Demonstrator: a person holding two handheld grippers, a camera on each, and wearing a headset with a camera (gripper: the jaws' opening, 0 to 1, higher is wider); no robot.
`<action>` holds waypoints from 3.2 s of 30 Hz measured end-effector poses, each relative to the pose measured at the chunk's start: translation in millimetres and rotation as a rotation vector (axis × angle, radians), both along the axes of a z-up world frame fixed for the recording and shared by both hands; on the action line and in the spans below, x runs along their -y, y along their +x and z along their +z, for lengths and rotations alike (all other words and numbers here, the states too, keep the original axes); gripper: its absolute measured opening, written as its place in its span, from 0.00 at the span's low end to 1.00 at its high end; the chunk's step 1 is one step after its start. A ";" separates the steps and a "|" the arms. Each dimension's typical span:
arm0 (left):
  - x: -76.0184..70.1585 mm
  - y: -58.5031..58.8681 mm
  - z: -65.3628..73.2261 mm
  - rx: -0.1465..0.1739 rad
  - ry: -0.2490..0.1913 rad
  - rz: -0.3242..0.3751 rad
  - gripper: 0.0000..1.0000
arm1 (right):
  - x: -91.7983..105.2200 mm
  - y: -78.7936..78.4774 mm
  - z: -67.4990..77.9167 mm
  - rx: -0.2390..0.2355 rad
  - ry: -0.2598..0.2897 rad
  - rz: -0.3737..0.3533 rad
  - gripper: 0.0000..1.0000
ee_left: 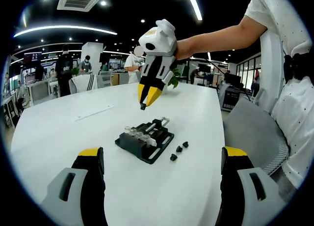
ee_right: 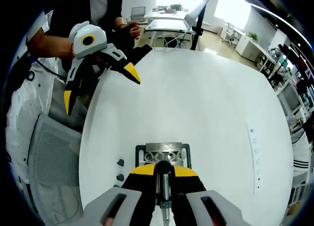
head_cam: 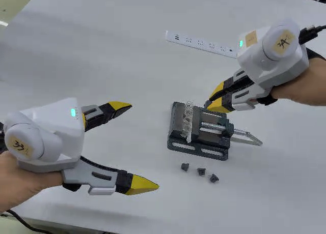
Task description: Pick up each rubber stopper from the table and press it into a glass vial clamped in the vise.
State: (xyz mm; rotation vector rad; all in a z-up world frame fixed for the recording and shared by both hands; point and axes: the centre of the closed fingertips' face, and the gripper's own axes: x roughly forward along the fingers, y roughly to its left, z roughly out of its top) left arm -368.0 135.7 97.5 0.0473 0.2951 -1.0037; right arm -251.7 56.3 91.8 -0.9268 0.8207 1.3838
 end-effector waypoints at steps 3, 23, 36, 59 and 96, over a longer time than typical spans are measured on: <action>-0.3 0.5 -2.3 -0.003 -0.003 0.004 0.99 | -5.7 7.8 -4.6 0.001 -0.001 -0.003 0.06; 8.7 1.4 -1.3 -0.005 -0.051 0.020 0.99 | -19.7 27.8 -48.6 -0.038 -0.066 0.015 0.06; 5.4 2.1 -2.6 -0.010 -0.064 0.033 0.99 | -18.5 32.3 -54.1 -0.052 -0.088 0.012 0.06; 6.2 -0.2 -3.5 -0.015 -0.071 0.033 0.99 | -16.3 29.6 -59.1 -0.076 -0.105 0.002 0.06; 6.8 3.4 -2.1 -0.013 -0.080 0.025 0.99 | -20.6 30.5 -65.3 -0.056 -0.210 0.027 0.05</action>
